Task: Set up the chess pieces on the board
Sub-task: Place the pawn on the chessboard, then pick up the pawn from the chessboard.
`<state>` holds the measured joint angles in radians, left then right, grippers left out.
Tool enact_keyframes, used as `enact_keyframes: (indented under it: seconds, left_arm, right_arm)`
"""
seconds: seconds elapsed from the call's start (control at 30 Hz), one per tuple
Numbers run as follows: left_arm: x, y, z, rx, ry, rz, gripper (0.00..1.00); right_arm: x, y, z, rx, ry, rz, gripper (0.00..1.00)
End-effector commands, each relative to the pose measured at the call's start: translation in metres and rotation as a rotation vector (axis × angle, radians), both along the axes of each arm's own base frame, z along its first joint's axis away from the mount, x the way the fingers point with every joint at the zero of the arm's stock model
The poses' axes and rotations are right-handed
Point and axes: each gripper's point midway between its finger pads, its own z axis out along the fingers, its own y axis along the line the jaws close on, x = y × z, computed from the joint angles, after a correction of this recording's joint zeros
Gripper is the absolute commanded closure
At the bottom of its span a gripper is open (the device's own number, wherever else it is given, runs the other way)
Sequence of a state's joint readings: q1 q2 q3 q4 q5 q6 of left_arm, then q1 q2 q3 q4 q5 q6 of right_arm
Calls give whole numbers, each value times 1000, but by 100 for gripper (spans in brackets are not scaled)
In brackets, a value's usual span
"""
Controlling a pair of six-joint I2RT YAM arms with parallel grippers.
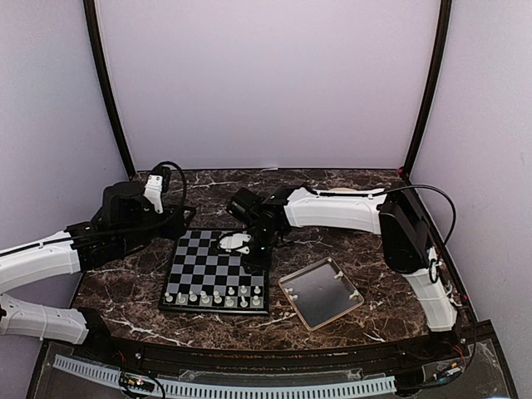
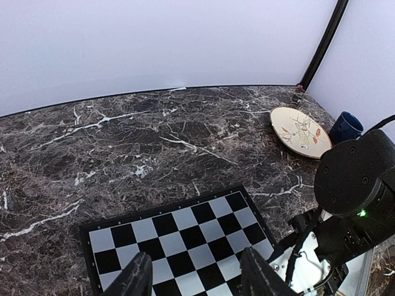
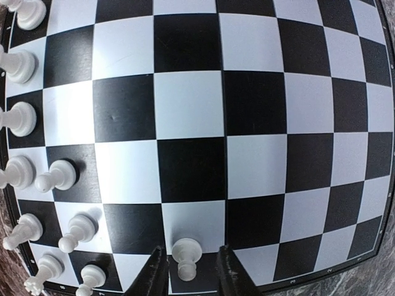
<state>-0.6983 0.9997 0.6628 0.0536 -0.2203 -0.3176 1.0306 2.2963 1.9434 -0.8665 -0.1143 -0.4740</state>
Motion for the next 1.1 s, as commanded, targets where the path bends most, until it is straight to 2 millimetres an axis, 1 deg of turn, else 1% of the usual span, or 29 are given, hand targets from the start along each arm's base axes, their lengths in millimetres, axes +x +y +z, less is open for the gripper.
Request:
enact_keyframes:
  seconds: [0.0, 0.1, 0.23, 0.33, 0.4, 0.5, 0.63, 0.7, 0.73, 0.8, 0.83, 0.9, 0.93, 0.97, 1.03, 1.07]
  left_arm:
    - [0, -6, -11, 1, 25, -27, 49]
    - [2, -11, -14, 13, 37, -47, 49]
    - [5, -19, -15, 42, 46, -83, 49]
    - [5, -29, -22, 93, 61, -144, 49]
    - [3, -41, -29, 129, 95, -220, 50]
    - [-7, -64, -48, 179, 204, -373, 53]
    - [-21, -87, -72, 203, 353, -532, 59]
    - [-27, -98, -79, 202, 420, -596, 61]
    - [-29, -103, -82, 196, 446, -624, 62]
    - [-30, -110, -90, 210, 478, -639, 63]
    - [-30, -114, -92, 219, 480, -646, 63]
    - [-31, -123, -102, 249, 502, -659, 64]
    - [-31, -128, -105, 264, 512, -667, 64]
    - [-32, -131, -111, 284, 530, -672, 65]
    - [-35, -138, -122, 329, 565, -688, 66]
    - [-37, -139, -128, 359, 588, -688, 66]
  right_arm:
    - [-3, 3, 2, 3, -23, -2, 68]
    - [-1, 0, 16, 27, -36, -9, 63]
    - [0, -6, 41, 80, -26, -25, 62]
    - [-2, -16, 55, 118, -4, -24, 62]
    - [-3, -27, 61, 134, 11, -29, 62]
    - [2, -50, 70, 162, 19, -60, 62]
    - [12, -88, 76, 221, 41, -120, 62]
    - [16, -107, 80, 268, 68, -155, 62]
    - [20, -116, 85, 302, 70, -174, 61]
    - [25, -135, 85, 345, 90, -217, 62]
    - [26, -145, 80, 357, 99, -240, 61]
    - [33, -160, 78, 387, 96, -283, 61]
    - [36, -165, 78, 399, 90, -298, 61]
    - [35, -171, 72, 398, 94, -313, 61]
    - [35, -179, 67, 400, 87, -330, 60]
    - [35, -181, 70, 406, 72, -333, 59]
